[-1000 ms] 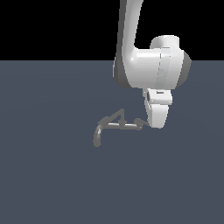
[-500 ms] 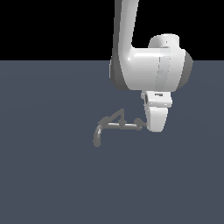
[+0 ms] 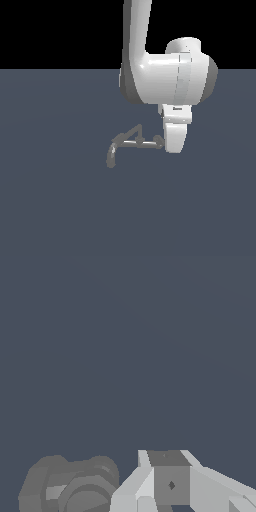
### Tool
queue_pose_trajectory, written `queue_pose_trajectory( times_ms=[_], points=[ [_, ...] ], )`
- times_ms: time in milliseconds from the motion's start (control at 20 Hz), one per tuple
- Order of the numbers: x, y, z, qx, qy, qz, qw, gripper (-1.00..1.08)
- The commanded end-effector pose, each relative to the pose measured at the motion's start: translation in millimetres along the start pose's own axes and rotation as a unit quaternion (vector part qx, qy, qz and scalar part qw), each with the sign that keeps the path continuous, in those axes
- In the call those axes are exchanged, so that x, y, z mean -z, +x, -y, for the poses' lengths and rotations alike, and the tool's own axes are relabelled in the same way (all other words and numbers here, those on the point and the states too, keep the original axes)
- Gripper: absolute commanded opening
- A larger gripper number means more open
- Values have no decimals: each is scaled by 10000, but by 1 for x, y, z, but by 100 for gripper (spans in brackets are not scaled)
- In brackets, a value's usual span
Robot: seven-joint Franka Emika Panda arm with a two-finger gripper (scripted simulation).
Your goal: Turn on the faucet by rotating a designated handle.
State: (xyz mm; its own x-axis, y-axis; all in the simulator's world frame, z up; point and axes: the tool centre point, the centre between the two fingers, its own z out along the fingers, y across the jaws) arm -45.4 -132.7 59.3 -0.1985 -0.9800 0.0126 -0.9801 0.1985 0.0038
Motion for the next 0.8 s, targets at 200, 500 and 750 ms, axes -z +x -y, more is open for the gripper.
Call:
queue_pose_trajectory(
  times_ms=[200, 500, 750],
  points=[
    [0, -10, 2, -40, -15, -9, 10000, -100],
    [1, -46, 19, 140, 6, 34, 9999, -100],
    [2, -69, 29, 255, 20, 61, 9997, -100]
  ],
)
